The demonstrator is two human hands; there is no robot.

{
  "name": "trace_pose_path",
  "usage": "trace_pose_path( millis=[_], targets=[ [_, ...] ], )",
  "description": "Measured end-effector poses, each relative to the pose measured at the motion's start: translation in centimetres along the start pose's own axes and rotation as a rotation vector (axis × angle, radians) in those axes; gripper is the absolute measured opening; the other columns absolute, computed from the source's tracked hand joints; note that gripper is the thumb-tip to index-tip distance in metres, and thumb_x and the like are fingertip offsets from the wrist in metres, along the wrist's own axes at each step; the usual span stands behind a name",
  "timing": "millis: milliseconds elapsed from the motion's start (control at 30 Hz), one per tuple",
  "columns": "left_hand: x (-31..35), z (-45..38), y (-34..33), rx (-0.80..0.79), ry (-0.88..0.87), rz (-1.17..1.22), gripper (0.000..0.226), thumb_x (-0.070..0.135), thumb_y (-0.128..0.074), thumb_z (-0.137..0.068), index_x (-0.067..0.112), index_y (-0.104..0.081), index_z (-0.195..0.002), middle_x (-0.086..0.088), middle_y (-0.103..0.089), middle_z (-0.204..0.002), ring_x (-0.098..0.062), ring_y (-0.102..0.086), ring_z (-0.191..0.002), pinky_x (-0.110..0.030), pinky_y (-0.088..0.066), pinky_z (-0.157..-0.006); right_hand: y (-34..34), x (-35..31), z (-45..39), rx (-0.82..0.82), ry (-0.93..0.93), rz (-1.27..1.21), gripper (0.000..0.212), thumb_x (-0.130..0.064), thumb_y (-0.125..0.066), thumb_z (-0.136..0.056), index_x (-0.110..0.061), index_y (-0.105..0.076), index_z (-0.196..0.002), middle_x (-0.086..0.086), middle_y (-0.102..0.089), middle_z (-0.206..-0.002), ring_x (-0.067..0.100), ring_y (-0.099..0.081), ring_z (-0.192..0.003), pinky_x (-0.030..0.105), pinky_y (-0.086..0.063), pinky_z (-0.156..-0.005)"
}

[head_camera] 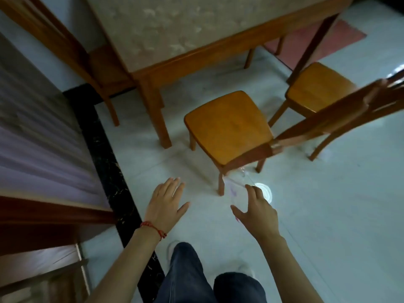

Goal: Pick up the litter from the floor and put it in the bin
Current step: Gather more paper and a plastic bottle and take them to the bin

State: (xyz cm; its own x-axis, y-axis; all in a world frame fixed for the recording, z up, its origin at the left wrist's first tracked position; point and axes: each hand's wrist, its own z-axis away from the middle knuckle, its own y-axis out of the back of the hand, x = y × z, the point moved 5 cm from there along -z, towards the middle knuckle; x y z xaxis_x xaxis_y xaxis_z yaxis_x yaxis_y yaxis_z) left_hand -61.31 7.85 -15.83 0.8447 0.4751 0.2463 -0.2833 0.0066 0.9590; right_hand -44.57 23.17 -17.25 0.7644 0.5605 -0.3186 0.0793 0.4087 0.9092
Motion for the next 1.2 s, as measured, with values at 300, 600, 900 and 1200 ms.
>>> trace_pose_path(
  millis=[300, 600, 900, 1200],
  targets=[
    [17.6, -2.9, -4.4, -0.067, -0.129, 0.06, 0.063, 0.045, -0.033, -0.085, -0.006, -0.06, -0.111, -0.025, -0.061, -0.115, -0.041, -0.057, -0.106, -0.055, -0.047, -0.085, 5.5, 19.5, 6.4, 0.045, -0.207, -0.014, 0.065, -0.047, -0.061, -0.078, -0.016, -0.035, -0.129, 0.001, -0.045, -0.13, 0.025, -0.06, -0.09, 0.029, -0.041, -0.062],
    [28.3, -8.4, -7.4, -0.155, -0.306, 0.023, 0.074, 0.053, -0.016, -0.093, -0.004, -0.057, -0.116, -0.024, -0.058, -0.121, -0.04, -0.052, -0.114, -0.053, -0.044, -0.091, 8.5, 31.3, 7.8, 0.096, -0.437, -0.073, 0.068, -0.048, -0.058, -0.08, -0.015, -0.031, -0.133, 0.002, -0.041, -0.134, 0.027, -0.06, -0.093, 0.031, -0.041, -0.064],
    [31.0, -17.7, -11.9, -0.179, -0.412, -0.045, 0.057, 0.034, -0.062, -0.084, 0.001, -0.047, -0.128, -0.022, -0.049, -0.132, -0.037, -0.041, -0.125, -0.049, -0.038, -0.101, 8.2, 36.4, 1.4, 0.086, -0.525, -0.105, 0.068, -0.049, -0.059, -0.08, -0.015, -0.032, -0.133, 0.001, -0.04, -0.135, 0.027, -0.06, -0.091, 0.03, -0.041, -0.063],
    [31.4, -24.5, -18.8, -0.218, -0.44, -0.075, 0.056, 0.031, -0.066, -0.082, 0.0, -0.051, -0.125, -0.023, -0.051, -0.13, -0.038, -0.044, -0.122, -0.049, -0.039, -0.097, 4.2, 41.2, -5.7, 0.011, -0.495, -0.117, 0.069, -0.048, -0.059, -0.081, -0.015, -0.031, -0.135, 0.002, -0.039, -0.137, 0.027, -0.06, -0.092, 0.03, -0.041, -0.064]
  ],
)
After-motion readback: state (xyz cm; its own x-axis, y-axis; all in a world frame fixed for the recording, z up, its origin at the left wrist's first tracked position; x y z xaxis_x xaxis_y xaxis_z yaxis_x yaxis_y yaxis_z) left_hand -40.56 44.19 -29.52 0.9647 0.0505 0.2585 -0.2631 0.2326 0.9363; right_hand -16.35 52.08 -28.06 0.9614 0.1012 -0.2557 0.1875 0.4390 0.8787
